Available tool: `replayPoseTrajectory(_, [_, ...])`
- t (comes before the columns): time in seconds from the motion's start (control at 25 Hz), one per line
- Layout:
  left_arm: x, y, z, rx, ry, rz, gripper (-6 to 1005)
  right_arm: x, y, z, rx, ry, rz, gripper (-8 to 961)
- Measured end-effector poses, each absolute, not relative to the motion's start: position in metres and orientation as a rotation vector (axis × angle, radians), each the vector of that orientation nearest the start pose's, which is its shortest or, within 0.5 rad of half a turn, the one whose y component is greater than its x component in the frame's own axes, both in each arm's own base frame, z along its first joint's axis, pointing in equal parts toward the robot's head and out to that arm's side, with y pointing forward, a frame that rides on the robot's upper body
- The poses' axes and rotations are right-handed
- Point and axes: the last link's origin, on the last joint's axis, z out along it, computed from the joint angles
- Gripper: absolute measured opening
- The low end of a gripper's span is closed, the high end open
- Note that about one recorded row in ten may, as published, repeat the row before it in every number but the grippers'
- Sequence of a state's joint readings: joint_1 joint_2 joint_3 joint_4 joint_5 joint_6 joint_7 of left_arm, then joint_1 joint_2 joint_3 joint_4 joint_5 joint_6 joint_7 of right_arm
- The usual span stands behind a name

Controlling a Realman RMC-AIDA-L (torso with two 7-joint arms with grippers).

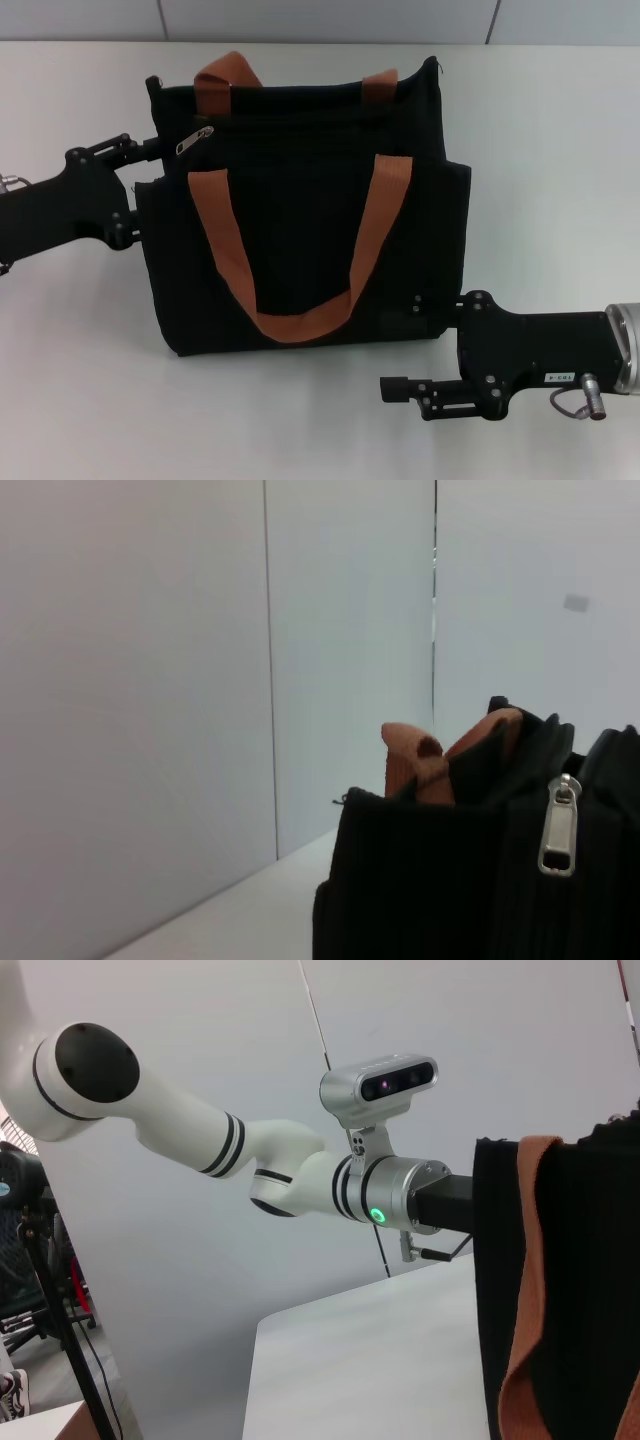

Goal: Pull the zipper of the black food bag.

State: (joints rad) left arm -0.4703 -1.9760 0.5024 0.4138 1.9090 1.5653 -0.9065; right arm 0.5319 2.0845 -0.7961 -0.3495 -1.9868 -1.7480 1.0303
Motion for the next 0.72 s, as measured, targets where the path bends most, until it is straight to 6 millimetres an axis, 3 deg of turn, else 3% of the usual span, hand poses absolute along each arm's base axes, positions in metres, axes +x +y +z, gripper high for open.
replayPoseTrajectory(0.28, [-0.315,0.317,0.042,-2.381,-0.35,-0.79,727,0.252,0.261,-0.055,-3.002,0.396,0.99,705])
replayPoseTrajectory(0.72, [-0.31,0.31,0.036,-2.421,-0.328,-0.82,721,0.252,0.26,-0.055,-3.001,0.4,0.99,705])
